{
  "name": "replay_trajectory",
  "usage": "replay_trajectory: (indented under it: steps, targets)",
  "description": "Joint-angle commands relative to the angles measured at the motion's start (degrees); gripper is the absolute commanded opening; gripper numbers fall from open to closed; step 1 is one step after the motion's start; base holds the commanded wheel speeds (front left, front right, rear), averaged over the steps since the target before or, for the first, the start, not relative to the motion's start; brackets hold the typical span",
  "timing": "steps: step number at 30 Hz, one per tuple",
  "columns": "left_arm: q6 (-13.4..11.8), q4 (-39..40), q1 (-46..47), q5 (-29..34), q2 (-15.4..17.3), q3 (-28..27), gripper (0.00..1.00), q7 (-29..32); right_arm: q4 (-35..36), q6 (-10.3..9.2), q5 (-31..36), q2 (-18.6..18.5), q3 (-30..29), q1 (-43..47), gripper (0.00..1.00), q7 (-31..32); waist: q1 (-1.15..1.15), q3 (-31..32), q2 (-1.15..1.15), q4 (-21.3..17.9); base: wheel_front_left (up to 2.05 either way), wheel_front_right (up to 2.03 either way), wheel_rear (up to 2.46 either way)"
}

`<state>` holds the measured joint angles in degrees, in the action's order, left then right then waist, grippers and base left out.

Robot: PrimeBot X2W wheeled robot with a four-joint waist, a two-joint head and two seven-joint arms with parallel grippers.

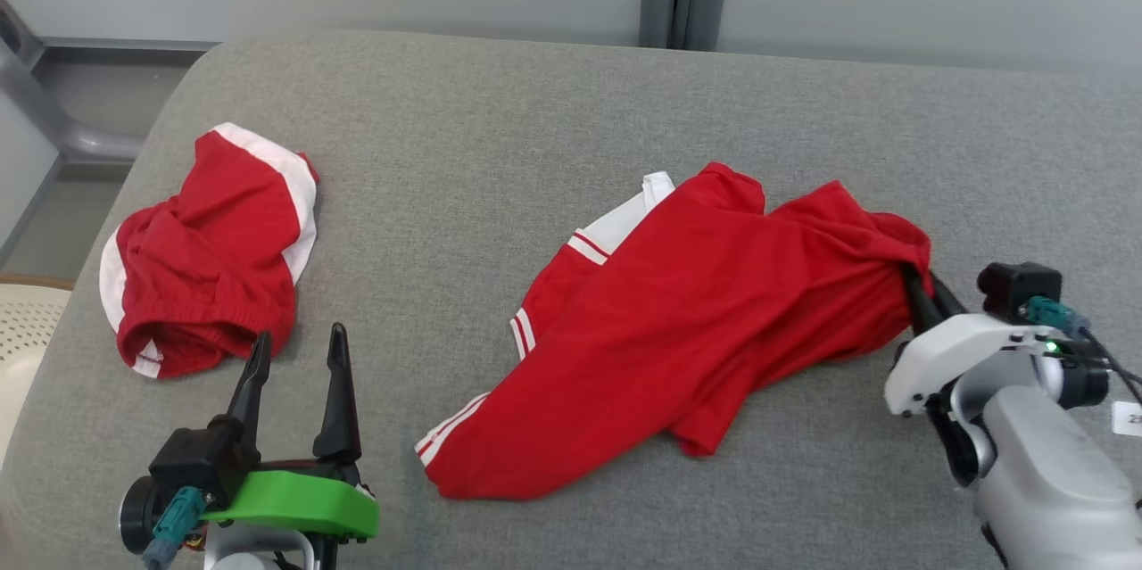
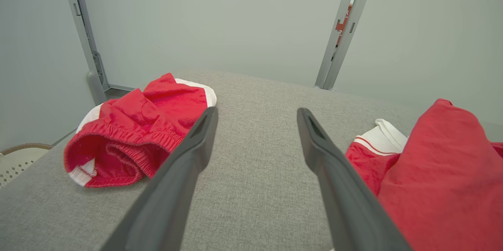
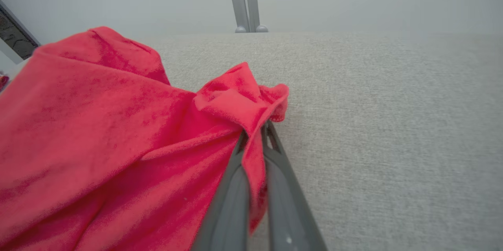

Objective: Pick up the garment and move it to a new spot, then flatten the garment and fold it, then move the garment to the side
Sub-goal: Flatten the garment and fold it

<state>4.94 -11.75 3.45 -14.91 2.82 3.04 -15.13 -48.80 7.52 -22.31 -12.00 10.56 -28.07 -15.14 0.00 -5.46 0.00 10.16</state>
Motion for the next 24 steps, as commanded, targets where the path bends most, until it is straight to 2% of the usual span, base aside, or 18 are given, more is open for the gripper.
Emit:
replay_trajectory:
  steps: [1,7,13,17,24]
  targets:
    - [-0.1,0.1,-0.2,0.2,0.1,-0.2,1.0,0.0,1.7,-0.06,0.6,-1.6,-1.7,1.1,0.0,0.0,0.0,0.3,0.0,-1.0,0.0,0.0,0.0]
    - [0.0,-0.1,-0.3,0.0,0.1,-0.3,1.0,0.0,7.5,-0.06,2.7,-6.9,-8.4,2.4,0.0,0.0,0.0,0.4,0.0,-2.0,0.0,0.0,0.0]
    - [0.3,-0.5,-0.6,-0.1,0.1,-0.1,1.0,0.0,10.1,-0.06,4.4,-10.5,-13.3,3.6,0.0,0.0,0.0,0.9,0.0,-1.5,0.0,0.0,0.0]
    - [0.1,0.0,-1.2,-0.1,0.1,-0.3,1.0,0.0,12.9,-0.06,5.7,-9.5,-14.5,4.8,0.0,0.0,0.0,1.1,0.0,-1.2,0.0,0.0,0.0]
    - [0.0,0.0,-1.0,-0.2,0.1,0.2,1.0,0.0,14.6,-0.06,7.2,-6.7,-11.8,1.9,0.0,0.0,0.0,1.1,0.0,-0.8,0.0,0.0,0.0]
